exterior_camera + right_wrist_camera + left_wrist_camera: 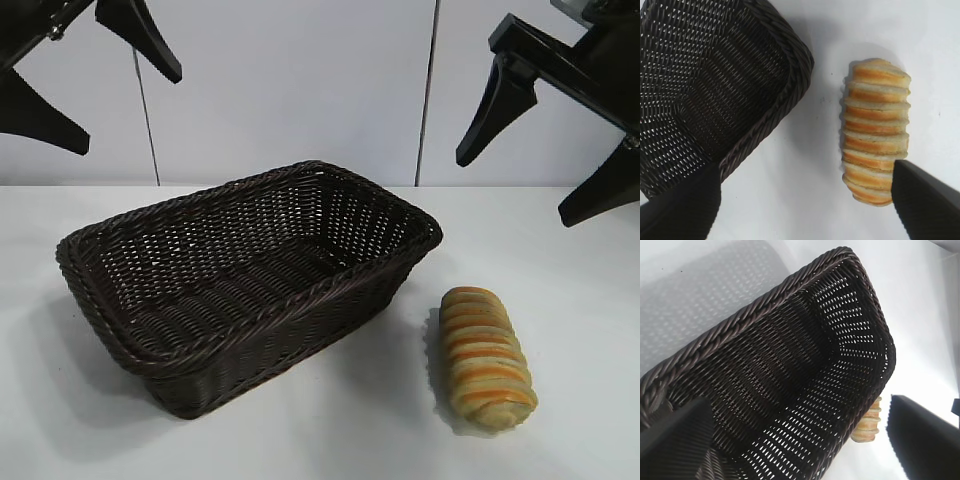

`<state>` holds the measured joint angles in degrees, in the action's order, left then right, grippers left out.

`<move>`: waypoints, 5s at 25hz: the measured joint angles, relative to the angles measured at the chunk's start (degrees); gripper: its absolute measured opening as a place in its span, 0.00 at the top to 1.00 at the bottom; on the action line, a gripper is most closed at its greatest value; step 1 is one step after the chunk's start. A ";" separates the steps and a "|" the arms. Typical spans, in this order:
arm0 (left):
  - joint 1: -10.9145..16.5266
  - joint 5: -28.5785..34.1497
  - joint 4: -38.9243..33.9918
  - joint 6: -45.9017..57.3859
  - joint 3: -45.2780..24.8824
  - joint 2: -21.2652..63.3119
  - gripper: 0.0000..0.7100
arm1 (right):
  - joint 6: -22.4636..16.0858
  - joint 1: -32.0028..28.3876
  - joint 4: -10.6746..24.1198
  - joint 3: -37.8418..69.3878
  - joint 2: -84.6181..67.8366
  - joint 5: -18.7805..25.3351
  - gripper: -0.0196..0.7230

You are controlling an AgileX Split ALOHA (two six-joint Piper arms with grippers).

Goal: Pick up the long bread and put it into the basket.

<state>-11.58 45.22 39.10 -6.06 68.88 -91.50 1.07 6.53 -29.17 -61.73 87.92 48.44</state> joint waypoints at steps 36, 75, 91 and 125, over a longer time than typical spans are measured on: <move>0.02 -0.57 -8.10 11.09 -8.62 3.64 0.04 | 0.18 0.00 -0.02 0.00 0.00 0.05 0.08; -0.14 -15.79 1.84 4.64 -21.05 -10.70 0.32 | 0.24 0.00 -0.07 0.00 0.00 0.05 0.08; -0.15 -8.56 -0.23 2.97 -12.48 -10.93 0.86 | 0.24 0.00 -0.07 0.00 0.00 -0.01 0.08; -3.42 11.87 -16.87 2.47 15.92 -27.61 0.86 | 0.24 0.00 -0.27 0.00 0.00 0.25 0.08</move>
<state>-15.00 57.09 22.23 -3.60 84.80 -119.11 1.31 6.53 -29.43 -61.73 87.92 48.68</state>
